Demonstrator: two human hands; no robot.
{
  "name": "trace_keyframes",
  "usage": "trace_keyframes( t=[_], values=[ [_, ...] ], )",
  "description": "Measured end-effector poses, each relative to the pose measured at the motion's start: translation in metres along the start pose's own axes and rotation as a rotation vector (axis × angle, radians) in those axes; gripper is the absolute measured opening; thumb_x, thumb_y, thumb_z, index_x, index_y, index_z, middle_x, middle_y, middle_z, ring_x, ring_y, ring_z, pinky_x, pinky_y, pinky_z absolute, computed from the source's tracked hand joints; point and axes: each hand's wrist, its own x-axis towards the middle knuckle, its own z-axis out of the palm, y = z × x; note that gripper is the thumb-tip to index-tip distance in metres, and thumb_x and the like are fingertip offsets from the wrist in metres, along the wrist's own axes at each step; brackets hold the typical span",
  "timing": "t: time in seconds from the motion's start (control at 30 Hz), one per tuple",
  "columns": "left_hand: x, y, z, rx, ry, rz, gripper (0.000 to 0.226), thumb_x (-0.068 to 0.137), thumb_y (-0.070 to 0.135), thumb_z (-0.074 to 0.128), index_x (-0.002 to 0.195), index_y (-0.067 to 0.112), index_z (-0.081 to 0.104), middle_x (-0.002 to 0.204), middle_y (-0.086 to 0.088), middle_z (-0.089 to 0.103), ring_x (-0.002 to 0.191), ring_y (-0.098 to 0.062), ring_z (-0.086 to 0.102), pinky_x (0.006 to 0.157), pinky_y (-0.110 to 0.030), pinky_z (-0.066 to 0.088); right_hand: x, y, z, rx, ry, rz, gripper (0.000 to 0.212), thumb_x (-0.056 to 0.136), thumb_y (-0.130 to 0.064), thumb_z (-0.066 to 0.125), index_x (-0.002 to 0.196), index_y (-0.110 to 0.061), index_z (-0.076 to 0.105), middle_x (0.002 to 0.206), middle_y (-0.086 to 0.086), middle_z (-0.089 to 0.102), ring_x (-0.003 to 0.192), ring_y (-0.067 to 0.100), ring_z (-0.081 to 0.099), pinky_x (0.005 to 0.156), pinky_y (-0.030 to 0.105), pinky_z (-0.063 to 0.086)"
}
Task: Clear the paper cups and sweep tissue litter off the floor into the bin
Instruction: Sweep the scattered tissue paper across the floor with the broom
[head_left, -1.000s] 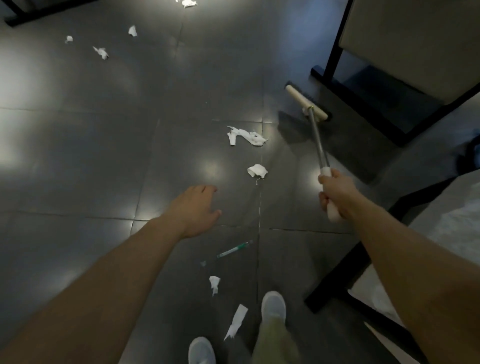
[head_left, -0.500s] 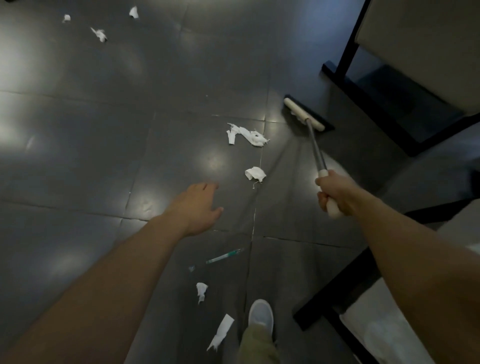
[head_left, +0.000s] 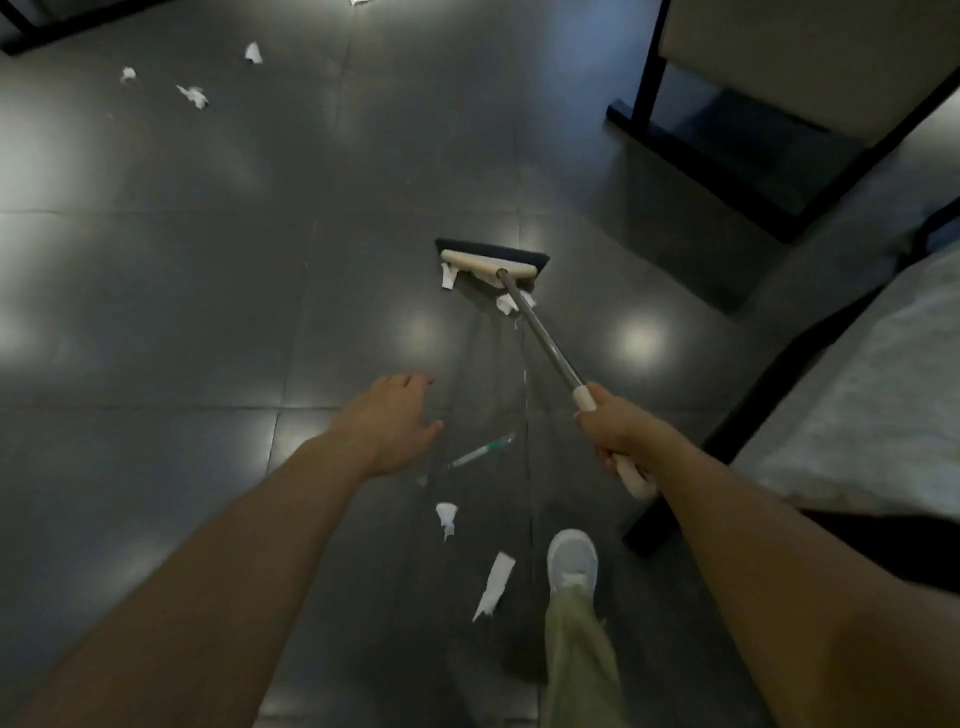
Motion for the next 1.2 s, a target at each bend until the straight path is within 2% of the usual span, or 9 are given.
trace_keyframes(
  t=[0.1,0.23,0.43,0.57,0.67,0.8,1.1,1.2],
  values=[
    [-0.041,-0.006,0.026,0.019,-0.019,0.029,0.059,0.096,0.035,0.047,0.146,0.012,0.025,0.150,-0.008,0.032,0.137,-0.024,0.030,0.110,-0.032,0.024,-0.041,0.033,0.039,0.016,0.028,0.050,0.059,0.099,-0.026,0.040,0.151,-0.036,0.013,0.117,0.021,0.053,0.062,0.019,0.050,0.043,0.026,0.039],
    [-0.082,-0.004,0.056,0.026,-0.043,0.059,0.058,0.096,0.034,0.047,0.145,0.011,0.028,0.149,-0.010,0.033,0.137,-0.025,0.031,0.111,-0.033,0.025,-0.094,0.067,0.078,0.048,0.024,0.086,0.059,0.100,-0.028,0.039,0.151,-0.037,0.010,0.124,0.021,0.050,0.065,0.019,0.051,0.047,0.028,0.043],
    [-0.128,0.016,0.072,0.018,-0.024,0.076,0.056,0.095,0.032,0.048,0.144,0.010,0.030,0.148,-0.010,0.034,0.136,-0.026,0.031,0.111,-0.034,0.027,-0.154,0.098,0.084,0.153,0.099,0.029,0.054,0.098,-0.026,0.041,0.149,-0.034,0.025,0.112,0.012,0.054,0.064,0.017,0.052,0.044,0.025,0.042],
    [-0.160,0.025,0.078,0.011,0.005,0.030,0.057,0.096,0.033,0.047,0.145,0.011,0.027,0.149,-0.009,0.032,0.138,-0.024,0.029,0.111,-0.033,0.025,-0.164,0.097,0.063,0.184,0.119,-0.017,0.045,0.097,-0.019,0.041,0.141,-0.031,0.041,0.088,0.014,0.055,0.055,0.020,0.049,0.042,0.024,0.041],
    [-0.183,0.030,0.091,-0.012,0.025,-0.016,0.058,0.096,0.036,0.046,0.145,0.011,0.028,0.149,-0.009,0.033,0.137,-0.025,0.029,0.112,-0.035,0.026,-0.167,0.098,0.051,0.194,0.098,-0.043,0.037,0.096,-0.017,0.041,0.131,-0.024,0.048,0.074,0.014,0.052,0.053,0.022,0.048,0.044,0.028,0.043],
    [-0.204,0.039,0.108,-0.034,0.020,-0.052,0.057,0.095,0.037,0.045,0.144,0.012,0.030,0.148,-0.009,0.034,0.137,-0.024,0.030,0.111,-0.034,0.027,-0.175,0.106,0.047,0.241,0.069,-0.048,0.037,0.096,-0.013,0.042,0.132,-0.019,0.047,0.069,0.014,0.050,0.053,0.021,0.046,0.045,0.027,0.040],
    [-0.223,0.037,0.121,-0.031,0.067,-0.059,0.053,0.096,0.034,0.046,0.142,0.012,0.032,0.147,-0.008,0.036,0.136,-0.024,0.031,0.110,-0.032,0.026,-0.177,0.104,0.058,0.311,0.024,-0.014,0.041,0.098,-0.010,0.041,0.137,-0.022,0.045,0.071,0.010,0.046,0.054,0.014,0.041,0.039,0.017,0.036],
    [-0.235,0.025,0.127,-0.009,0.059,-0.076,0.055,0.096,0.034,0.046,0.144,0.012,0.029,0.148,-0.007,0.035,0.136,-0.023,0.031,0.110,-0.032,0.026,-0.181,0.103,0.068,0.302,0.005,-0.010,0.038,0.099,-0.011,0.040,0.136,-0.019,0.044,0.070,0.010,0.045,0.052,0.014,0.039,0.044,0.023,0.037]
  ],
)
